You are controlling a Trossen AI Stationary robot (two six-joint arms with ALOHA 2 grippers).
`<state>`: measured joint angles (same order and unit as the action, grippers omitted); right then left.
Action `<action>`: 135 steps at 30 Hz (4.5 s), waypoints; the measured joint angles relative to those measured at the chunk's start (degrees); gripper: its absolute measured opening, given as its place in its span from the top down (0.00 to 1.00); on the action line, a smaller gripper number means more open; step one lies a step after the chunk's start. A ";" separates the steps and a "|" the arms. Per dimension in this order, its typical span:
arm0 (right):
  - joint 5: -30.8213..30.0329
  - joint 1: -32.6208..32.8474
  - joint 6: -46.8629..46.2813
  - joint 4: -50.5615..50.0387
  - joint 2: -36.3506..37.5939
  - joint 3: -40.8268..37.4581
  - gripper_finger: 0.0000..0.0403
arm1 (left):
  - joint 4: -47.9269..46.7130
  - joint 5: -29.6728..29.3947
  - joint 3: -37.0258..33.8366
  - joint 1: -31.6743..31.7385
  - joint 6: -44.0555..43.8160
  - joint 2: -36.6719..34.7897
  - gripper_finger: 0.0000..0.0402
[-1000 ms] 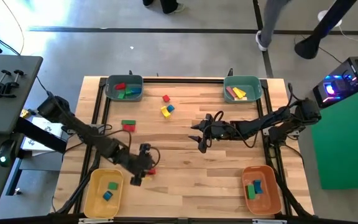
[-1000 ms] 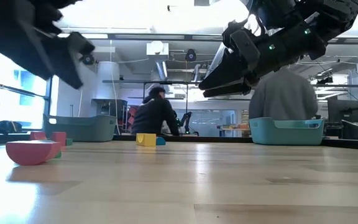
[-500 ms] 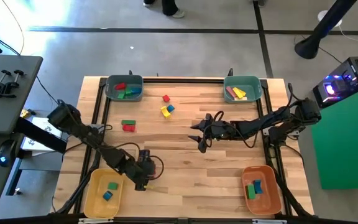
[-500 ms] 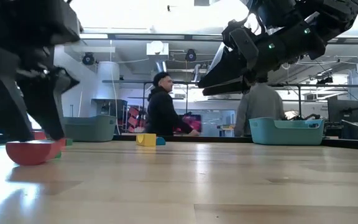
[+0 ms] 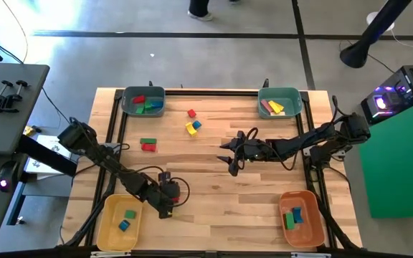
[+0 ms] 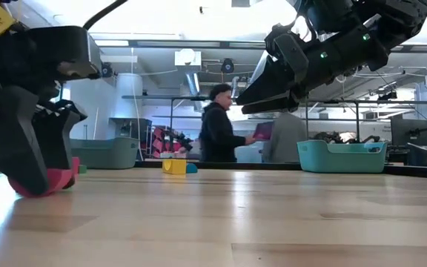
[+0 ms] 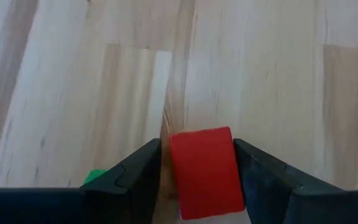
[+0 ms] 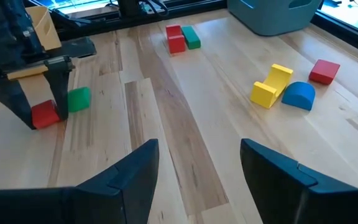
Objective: Sort blocks by size
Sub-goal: Put the red half-circle block into the blue bin, then put the red arch block into the yellow bin
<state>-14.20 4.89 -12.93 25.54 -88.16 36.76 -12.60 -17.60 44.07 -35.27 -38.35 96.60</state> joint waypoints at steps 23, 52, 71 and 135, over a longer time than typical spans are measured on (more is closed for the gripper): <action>0.68 0.04 0.35 -0.05 0.00 -0.15 0.45 | -54.01 20.71 23.36 -5.97 -18.68 -9.28 0.75; 3.91 0.04 -0.07 5.97 -4.46 -0.16 0.45 | -43.30 30.77 5.31 -17.03 -57.83 -11.50 0.58; 3.93 0.04 -0.08 6.01 -4.46 -0.16 0.45 | -49.14 13.25 16.74 -15.60 -57.01 -20.66 0.47; -0.65 -7.50 11.71 22.94 -4.44 -0.07 0.45 | -17.62 -21.07 6.32 46.72 31.09 -30.51 0.48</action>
<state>-14.84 -2.62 -1.22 48.48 -92.60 36.69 -30.22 -38.67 50.39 11.46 -7.26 66.08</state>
